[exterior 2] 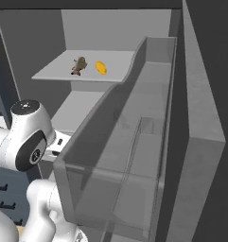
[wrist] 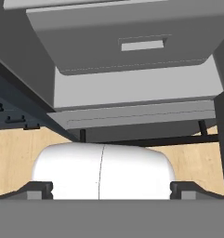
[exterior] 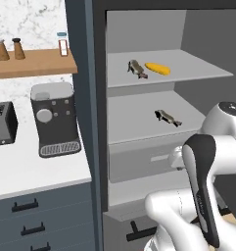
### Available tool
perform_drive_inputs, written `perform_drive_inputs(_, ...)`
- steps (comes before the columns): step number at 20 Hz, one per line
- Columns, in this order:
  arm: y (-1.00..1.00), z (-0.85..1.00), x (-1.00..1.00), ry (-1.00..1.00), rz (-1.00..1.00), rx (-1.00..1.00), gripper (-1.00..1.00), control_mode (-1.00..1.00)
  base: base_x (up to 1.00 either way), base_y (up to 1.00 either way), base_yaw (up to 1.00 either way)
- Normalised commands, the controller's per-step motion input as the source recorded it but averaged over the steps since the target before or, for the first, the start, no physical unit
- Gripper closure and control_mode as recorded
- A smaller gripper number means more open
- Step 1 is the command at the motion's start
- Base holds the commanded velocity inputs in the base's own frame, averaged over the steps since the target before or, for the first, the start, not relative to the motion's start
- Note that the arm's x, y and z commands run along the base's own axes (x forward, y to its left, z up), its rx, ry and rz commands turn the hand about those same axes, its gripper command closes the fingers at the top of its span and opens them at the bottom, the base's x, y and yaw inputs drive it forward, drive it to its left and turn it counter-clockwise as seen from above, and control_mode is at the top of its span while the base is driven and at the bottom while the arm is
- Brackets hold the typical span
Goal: Place one corn and one fish in each tupperware on the nearby counter, to pack two identical lunches.
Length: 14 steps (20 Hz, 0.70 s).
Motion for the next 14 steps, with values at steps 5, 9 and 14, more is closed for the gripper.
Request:
perform_drive_inputs(5,-0.05,0.02,-0.01,-0.03,0.00,0.00,-1.00,-1.00,0.11,0.00,0.00)
perform_drive_inputs(9,-0.36,0.02,-0.02,-0.32,0.03,0.00,-1.00,-1.00,0.00,0.00,0.00)
perform_drive_inputs(14,-0.07,0.32,0.36,-0.42,0.05,0.00,-1.00,-1.00,0.00,0.00,0.00)
